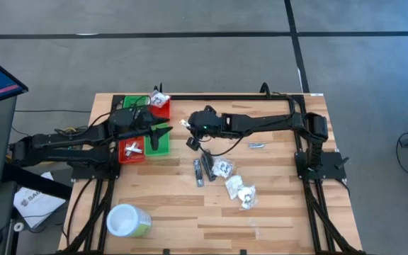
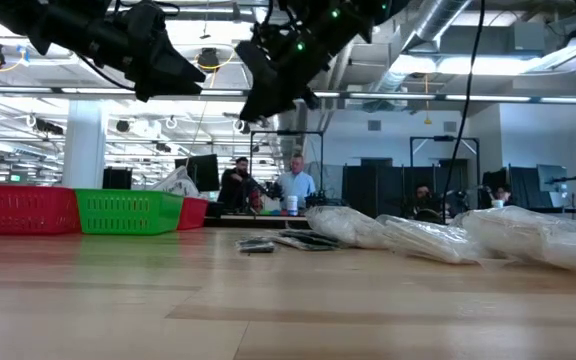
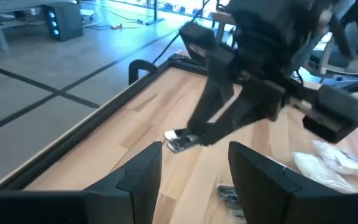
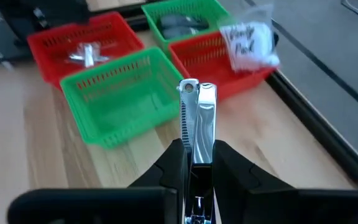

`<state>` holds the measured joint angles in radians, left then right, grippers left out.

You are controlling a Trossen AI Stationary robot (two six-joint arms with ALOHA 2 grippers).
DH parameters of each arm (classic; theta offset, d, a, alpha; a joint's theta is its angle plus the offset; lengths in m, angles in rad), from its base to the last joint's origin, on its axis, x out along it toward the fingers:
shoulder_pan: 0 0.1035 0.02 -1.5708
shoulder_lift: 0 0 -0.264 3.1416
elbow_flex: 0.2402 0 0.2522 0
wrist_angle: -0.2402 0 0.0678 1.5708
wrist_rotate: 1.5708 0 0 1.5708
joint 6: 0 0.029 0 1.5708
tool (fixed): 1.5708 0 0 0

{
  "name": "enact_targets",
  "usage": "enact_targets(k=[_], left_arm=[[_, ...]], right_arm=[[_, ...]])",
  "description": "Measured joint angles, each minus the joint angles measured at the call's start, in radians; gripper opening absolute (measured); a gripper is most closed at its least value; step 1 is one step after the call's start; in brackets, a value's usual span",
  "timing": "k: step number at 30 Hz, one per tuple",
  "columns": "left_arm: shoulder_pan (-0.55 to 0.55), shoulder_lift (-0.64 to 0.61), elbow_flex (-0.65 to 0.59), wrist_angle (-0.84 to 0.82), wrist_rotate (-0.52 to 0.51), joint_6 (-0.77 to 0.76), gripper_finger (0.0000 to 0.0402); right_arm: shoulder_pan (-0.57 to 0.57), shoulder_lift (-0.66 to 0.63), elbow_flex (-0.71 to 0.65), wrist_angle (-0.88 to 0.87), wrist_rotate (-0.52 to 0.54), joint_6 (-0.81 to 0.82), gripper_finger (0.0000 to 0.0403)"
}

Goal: Pick & Place Travel size toiletries
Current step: Put the silver nail cutter into the bottom red bin

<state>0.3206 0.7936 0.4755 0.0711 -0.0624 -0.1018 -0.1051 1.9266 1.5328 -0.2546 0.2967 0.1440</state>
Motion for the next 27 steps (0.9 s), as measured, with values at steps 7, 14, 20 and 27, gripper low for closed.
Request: enact_targets(k=[7,14,20,27], left_arm=[[0.0,0.0,0.0,0.005,0.0,0.0,0.0177],[0.0,0.0,0.0,0.009,0.0,0.0,0.0177],[0.0,0.0,0.0,0.057,0.05,0.001,0.0177],[0.0,0.001,-0.001,0.17,0.203,0.042,0.0177]], right_arm=[[0.0,0.0,0.068,-0.009,-0.016,-0.039,0.0046],[0.007,0.0,0.134,-0.007,-0.05,-0.061,0.0046],[0.033,0.0,0.152,0.013,-0.086,-0.095,0.0047],[0.047,-0.002,0.153,0.042,-0.092,-0.103,0.0047]])
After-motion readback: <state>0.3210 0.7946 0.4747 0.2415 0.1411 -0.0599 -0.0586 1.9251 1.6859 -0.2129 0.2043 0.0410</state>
